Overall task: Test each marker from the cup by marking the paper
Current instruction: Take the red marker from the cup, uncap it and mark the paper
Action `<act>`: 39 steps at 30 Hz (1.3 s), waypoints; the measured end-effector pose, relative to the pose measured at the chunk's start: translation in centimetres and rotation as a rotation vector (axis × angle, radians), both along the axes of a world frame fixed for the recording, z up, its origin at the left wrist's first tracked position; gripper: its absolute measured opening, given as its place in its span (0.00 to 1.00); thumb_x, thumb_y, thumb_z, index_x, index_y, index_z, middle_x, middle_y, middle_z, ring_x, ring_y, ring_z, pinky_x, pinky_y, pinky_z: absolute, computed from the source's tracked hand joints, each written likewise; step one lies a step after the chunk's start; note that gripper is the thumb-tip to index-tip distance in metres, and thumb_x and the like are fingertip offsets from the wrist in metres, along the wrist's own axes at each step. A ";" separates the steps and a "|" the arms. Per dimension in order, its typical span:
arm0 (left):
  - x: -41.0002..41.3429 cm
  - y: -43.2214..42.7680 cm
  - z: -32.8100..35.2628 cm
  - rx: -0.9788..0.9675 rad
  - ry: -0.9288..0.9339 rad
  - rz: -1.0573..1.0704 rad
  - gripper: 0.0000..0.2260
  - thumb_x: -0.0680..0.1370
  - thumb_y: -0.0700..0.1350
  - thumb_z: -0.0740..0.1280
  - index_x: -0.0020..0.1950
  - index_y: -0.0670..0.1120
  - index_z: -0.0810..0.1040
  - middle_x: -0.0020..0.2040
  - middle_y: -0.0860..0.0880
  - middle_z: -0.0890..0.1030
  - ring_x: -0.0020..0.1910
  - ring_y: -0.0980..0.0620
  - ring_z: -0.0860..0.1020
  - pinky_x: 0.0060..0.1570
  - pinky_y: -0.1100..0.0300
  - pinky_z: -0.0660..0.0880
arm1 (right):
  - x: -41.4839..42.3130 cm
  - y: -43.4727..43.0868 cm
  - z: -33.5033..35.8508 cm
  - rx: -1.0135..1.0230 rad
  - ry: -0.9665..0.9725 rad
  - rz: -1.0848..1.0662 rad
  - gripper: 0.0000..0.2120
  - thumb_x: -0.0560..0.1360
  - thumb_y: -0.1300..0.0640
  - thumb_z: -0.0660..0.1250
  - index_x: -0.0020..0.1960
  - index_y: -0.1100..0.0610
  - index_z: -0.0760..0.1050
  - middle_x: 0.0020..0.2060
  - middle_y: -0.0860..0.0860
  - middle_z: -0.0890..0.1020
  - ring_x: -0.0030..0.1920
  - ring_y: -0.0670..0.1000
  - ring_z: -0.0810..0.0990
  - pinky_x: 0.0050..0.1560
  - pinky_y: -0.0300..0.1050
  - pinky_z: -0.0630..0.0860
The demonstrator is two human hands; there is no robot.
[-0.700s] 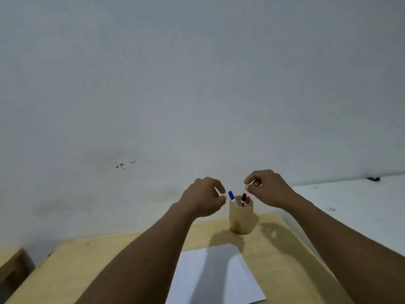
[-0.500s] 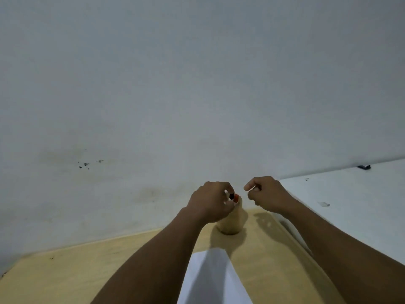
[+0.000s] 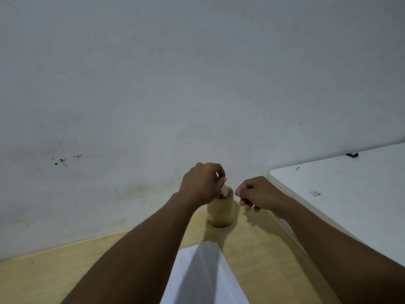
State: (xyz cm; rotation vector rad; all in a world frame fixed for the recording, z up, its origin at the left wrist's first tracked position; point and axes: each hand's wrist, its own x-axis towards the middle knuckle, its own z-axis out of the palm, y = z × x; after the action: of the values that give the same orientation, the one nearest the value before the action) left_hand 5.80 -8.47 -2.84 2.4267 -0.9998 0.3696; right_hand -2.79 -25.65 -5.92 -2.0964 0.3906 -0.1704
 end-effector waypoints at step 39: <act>-2.5 26.4 -14.1 -0.089 0.337 0.354 0.04 0.75 0.49 0.69 0.47 0.53 0.81 0.36 0.56 0.82 0.37 0.58 0.79 0.39 0.61 0.72 | 2.5 24.0 -11.5 0.348 -0.150 0.223 0.03 0.73 0.63 0.74 0.40 0.61 0.84 0.32 0.54 0.86 0.34 0.54 0.85 0.38 0.49 0.83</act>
State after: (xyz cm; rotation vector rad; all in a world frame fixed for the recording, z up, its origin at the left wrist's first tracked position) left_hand 3.27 17.89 -16.95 2.4720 -0.4032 0.1104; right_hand -0.32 -1.69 -17.40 -1.7546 0.0854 -0.1168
